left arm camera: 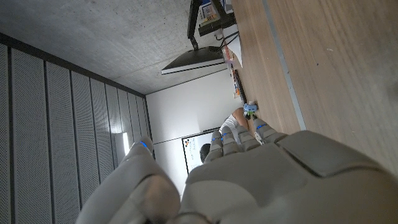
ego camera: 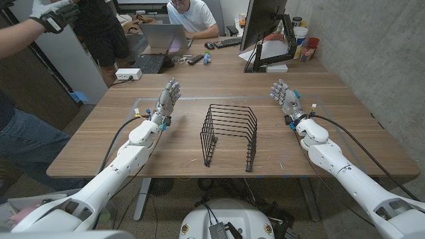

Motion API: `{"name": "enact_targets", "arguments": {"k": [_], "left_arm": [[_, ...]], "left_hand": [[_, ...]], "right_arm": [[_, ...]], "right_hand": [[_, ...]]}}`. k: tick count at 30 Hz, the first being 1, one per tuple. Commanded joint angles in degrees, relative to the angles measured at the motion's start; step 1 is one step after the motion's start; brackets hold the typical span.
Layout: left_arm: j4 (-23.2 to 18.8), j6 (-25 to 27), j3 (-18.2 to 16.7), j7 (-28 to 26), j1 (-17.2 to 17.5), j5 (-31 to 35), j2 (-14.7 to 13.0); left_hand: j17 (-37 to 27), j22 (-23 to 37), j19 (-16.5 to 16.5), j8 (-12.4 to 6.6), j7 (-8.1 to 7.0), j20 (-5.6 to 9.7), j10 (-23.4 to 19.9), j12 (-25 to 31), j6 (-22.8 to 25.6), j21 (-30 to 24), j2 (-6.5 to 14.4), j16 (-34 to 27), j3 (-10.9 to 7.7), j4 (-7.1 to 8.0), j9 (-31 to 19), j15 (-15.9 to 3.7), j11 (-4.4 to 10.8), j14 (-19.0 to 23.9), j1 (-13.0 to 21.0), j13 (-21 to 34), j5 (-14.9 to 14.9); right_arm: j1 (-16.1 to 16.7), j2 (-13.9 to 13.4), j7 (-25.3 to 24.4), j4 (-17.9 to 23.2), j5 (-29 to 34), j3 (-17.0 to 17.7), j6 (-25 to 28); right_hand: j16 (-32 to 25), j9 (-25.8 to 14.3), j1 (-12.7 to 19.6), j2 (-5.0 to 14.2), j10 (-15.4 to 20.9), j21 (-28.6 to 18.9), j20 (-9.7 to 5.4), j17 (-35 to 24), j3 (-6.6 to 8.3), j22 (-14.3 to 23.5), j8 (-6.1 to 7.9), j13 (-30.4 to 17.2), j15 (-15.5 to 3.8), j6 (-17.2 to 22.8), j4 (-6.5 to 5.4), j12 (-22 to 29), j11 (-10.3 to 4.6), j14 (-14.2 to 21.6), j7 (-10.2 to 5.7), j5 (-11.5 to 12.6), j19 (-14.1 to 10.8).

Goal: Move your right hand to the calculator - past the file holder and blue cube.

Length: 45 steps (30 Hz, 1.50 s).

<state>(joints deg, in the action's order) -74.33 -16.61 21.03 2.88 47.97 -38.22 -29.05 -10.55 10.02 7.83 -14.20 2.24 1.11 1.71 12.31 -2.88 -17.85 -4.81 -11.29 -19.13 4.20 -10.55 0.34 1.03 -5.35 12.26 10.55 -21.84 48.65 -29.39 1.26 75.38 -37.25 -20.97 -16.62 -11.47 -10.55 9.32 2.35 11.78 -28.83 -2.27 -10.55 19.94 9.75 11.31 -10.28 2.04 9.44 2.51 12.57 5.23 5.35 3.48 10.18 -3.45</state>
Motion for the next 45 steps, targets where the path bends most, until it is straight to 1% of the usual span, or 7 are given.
{"name": "enact_targets", "arguments": {"k": [1,6,9,27,35,45], "left_arm": [[-0.18,-0.08,-0.2,0.86,-0.13,-0.73,0.1],[-0.36,0.14,-0.07,0.76,-0.12,-0.63,0.07],[-0.01,0.04,-0.19,1.59,-0.17,-1.42,0.37],[-0.43,-0.43,0.34,1.37,-0.27,-0.21,0.19],[-1.3,0.19,0.44,0.51,0.14,0.69,-0.74],[-0.18,0.2,0.43,0.97,-0.23,0.35,-0.48]], "left_hand": [[-0.14,0.3,0.31,-0.18,-0.27,-0.1,0.36,0.36,-0.36,-0.13,0.13,-0.24,-0.35,-0.08,-0.19,-0.1,-0.03,-0.22,0.64,0.29,-0.25],[-0.14,0.31,0.29,-0.12,-0.34,-0.12,0.23,0.35,-0.27,-0.04,0.17,-0.18,-0.29,-0.07,-0.18,-0.1,-0.1,-0.23,0.67,0.29,-0.24],[-0.15,0.31,0.28,-0.07,-0.38,-0.13,0.33,0.27,-0.24,0.02,0.19,-0.14,-0.26,-0.08,-0.18,-0.12,-0.08,-0.26,0.69,0.29,-0.24],[-0.16,0.33,0.25,0.2,-0.41,-0.28,0.14,0.16,-0.07,0.35,0.27,-0.01,-0.07,-0.1,-0.18,-0.12,0.04,-0.2,0.81,0.3,-0.24],[-0.16,0.33,0.31,0.31,-0.49,-0.46,0.12,0.09,-0.01,0.51,0.32,0.06,0.0,-0.11,-0.18,-0.11,0.05,-0.24,0.88,0.3,-0.25],[-0.17,0.35,0.27,0.44,-0.61,-0.55,0.1,0.0,0.13,0.7,0.43,0.11,0.07,-0.14,-0.19,-0.1,-0.05,-0.2,0.99,0.3,-0.25]], "right_arm": [[0.71,-0.08,-0.15,0.81,-0.55,0.53,-0.55],[0.86,-0.27,-0.21,1.17,-0.49,0.55,-0.47],[1.08,-0.37,-0.39,1.48,-0.56,0.59,-0.22],[1.2,-0.55,-0.74,2.07,0.63,0.2,-0.89],[1.82,-1.11,-1.27,2.26,1.73,0.29,-1.88],[1.67,-1.57,-1.74,1.5,4.29,-0.23,-3.69]], "right_hand": [[-0.35,-0.21,0.57,0.04,0.48,-0.2,-0.47,-0.12,0.34,0.29,0.21,-0.28,0.08,0.38,0.02,0.35,0.15,0.61,0.02,0.22,-0.56],[-0.35,-0.22,0.56,0.09,0.52,-0.1,-0.45,-0.13,0.28,0.3,0.2,-0.27,0.1,0.41,0.05,0.33,0.17,0.65,0.05,0.21,-0.61],[-0.33,-0.22,0.56,0.1,0.52,-0.04,-0.47,-0.14,0.25,0.3,0.2,-0.27,0.09,0.45,0.07,0.31,0.11,0.64,-0.02,0.21,-0.64],[-0.32,-0.23,0.63,0.24,0.77,0.28,-0.39,-0.14,0.12,0.31,0.23,-0.27,0.12,0.74,0.25,0.31,0.08,0.89,-0.16,0.21,-0.83],[-0.38,-0.24,0.65,0.28,0.98,0.39,-0.39,-0.13,0.06,0.31,0.31,-0.27,-0.05,1.06,0.33,0.34,0.0,1.24,-0.37,0.21,-1.13],[-0.34,-0.26,0.78,0.34,1.3,0.58,-0.44,-0.09,0.06,0.32,0.31,-0.28,-0.27,1.25,0.51,0.39,-0.53,1.54,-0.6,0.24,-1.53]]}}
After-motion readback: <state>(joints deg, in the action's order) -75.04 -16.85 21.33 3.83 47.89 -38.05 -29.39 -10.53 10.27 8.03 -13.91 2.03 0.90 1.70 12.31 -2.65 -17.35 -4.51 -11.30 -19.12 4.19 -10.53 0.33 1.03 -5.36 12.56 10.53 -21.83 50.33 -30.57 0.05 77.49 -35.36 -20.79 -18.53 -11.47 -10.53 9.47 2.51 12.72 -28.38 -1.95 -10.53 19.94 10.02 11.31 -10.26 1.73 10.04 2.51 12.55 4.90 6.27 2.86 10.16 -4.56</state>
